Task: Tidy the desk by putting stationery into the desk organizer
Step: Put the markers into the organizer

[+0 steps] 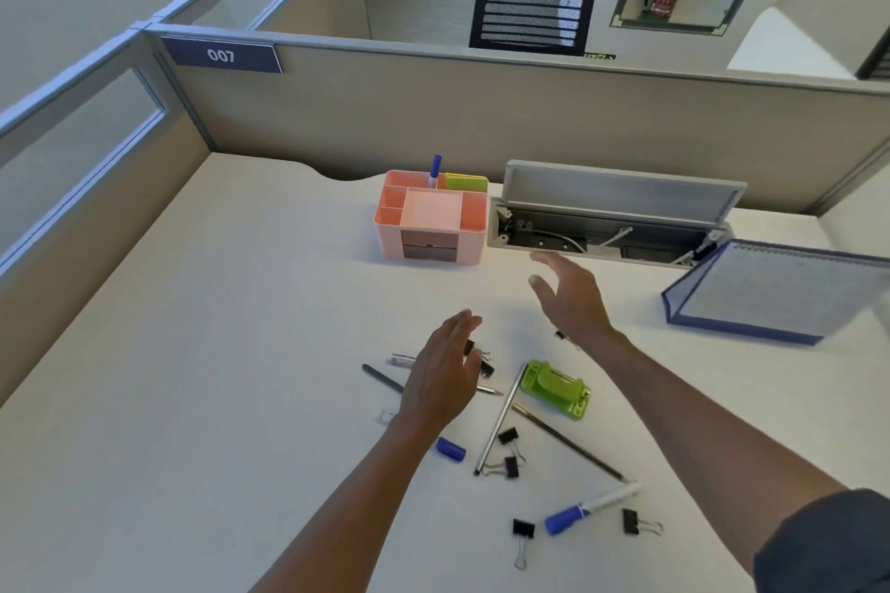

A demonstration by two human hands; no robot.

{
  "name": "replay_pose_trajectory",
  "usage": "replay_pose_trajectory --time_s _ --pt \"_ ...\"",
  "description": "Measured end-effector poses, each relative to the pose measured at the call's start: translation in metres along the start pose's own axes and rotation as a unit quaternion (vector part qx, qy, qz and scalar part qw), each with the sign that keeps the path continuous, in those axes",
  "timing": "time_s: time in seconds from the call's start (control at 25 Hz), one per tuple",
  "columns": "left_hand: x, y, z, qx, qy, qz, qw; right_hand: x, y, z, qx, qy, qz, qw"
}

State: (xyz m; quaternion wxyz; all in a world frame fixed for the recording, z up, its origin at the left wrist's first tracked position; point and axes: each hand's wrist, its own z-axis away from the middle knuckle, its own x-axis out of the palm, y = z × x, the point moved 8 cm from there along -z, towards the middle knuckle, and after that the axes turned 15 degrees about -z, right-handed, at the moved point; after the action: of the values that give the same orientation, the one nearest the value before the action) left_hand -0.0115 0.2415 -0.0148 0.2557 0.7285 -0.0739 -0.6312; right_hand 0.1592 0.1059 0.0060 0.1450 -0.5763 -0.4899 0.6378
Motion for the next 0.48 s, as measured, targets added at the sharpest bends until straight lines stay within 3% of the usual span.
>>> replay_pose_trajectory --time_s 0.2,0.48 --pt "0.017 0.032 0.038 0.049 0.018 0.0 0.999 -0.012 0.017 0.078 -0.009 -0.004 -0.019 1.0" --pt "0.055 0.068 0.093 0.049 -0.006 0.02 0.999 -0.027 0.052 0.187 -0.031 -0.015 -0.026 0.999"
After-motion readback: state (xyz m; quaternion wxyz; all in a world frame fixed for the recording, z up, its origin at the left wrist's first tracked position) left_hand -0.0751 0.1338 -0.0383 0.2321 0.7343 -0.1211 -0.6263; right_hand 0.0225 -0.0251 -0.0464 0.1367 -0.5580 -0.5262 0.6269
